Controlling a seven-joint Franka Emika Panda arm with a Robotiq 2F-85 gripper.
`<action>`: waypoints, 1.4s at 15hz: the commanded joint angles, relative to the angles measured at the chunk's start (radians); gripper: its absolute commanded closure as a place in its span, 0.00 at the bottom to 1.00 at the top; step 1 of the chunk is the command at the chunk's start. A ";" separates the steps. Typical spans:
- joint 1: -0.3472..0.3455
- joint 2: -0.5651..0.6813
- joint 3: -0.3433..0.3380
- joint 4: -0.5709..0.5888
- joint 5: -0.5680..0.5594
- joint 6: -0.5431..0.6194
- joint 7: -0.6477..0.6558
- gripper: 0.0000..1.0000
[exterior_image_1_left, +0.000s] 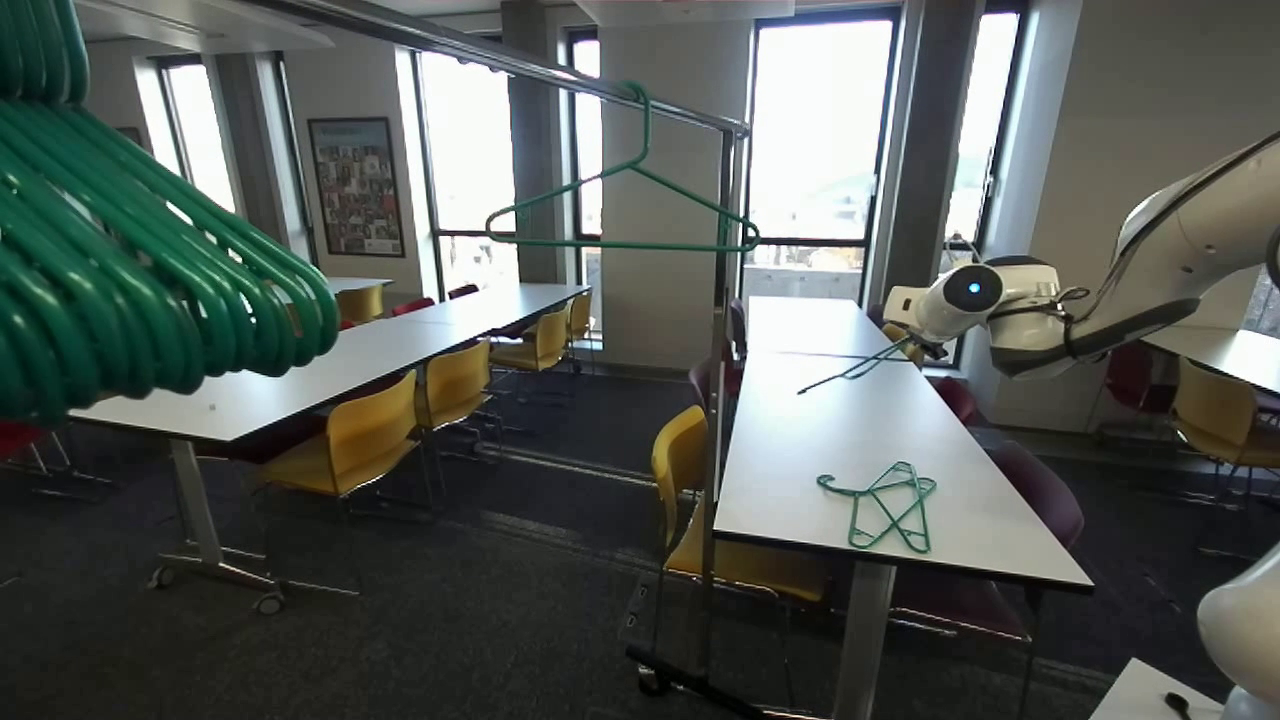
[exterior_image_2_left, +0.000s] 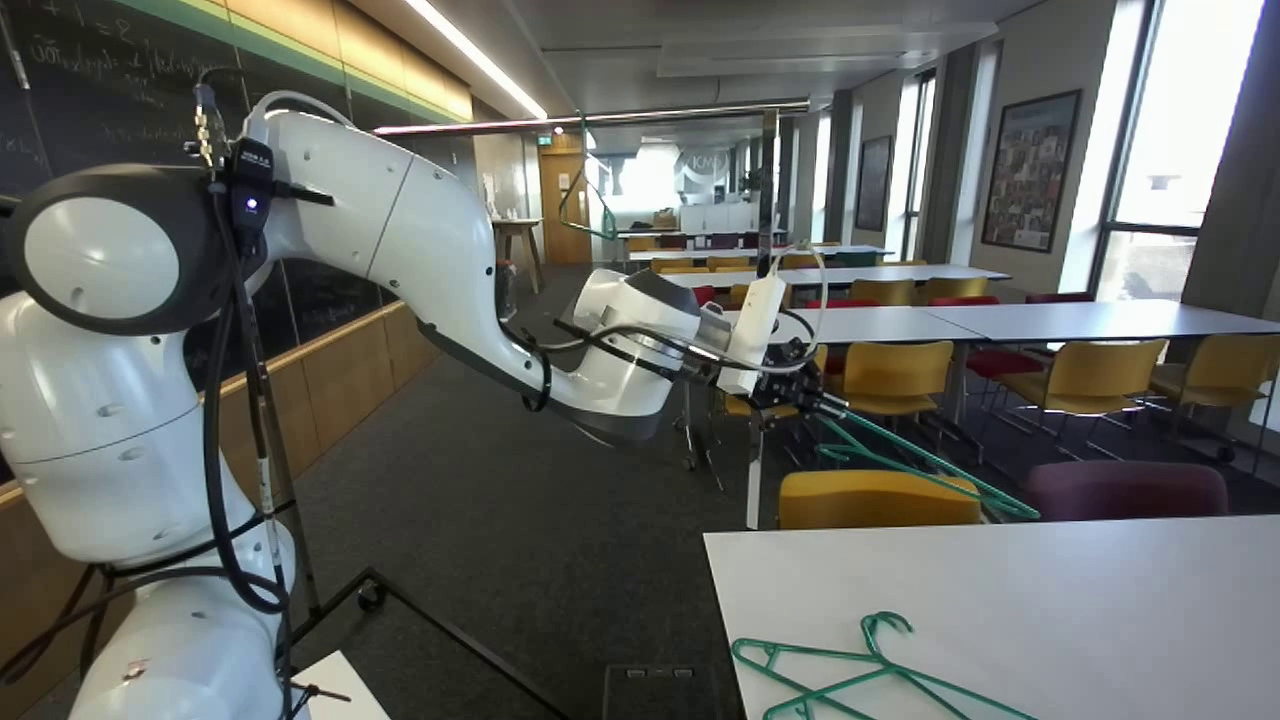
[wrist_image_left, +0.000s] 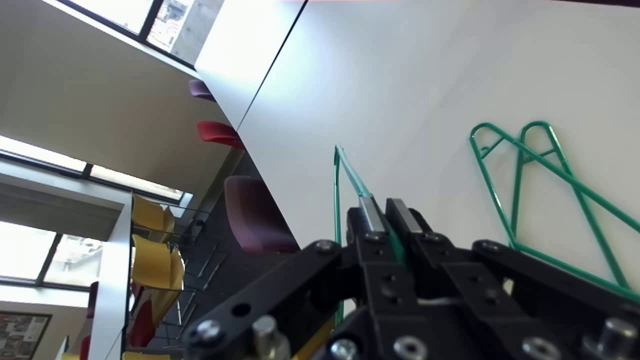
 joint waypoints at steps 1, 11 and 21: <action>0.099 0.009 -0.092 0.008 -0.038 -0.009 0.047 0.91; 0.034 0.046 -0.014 0.012 -0.122 -0.065 0.146 0.98; 0.153 0.231 -0.131 0.005 -0.355 -0.221 0.589 0.98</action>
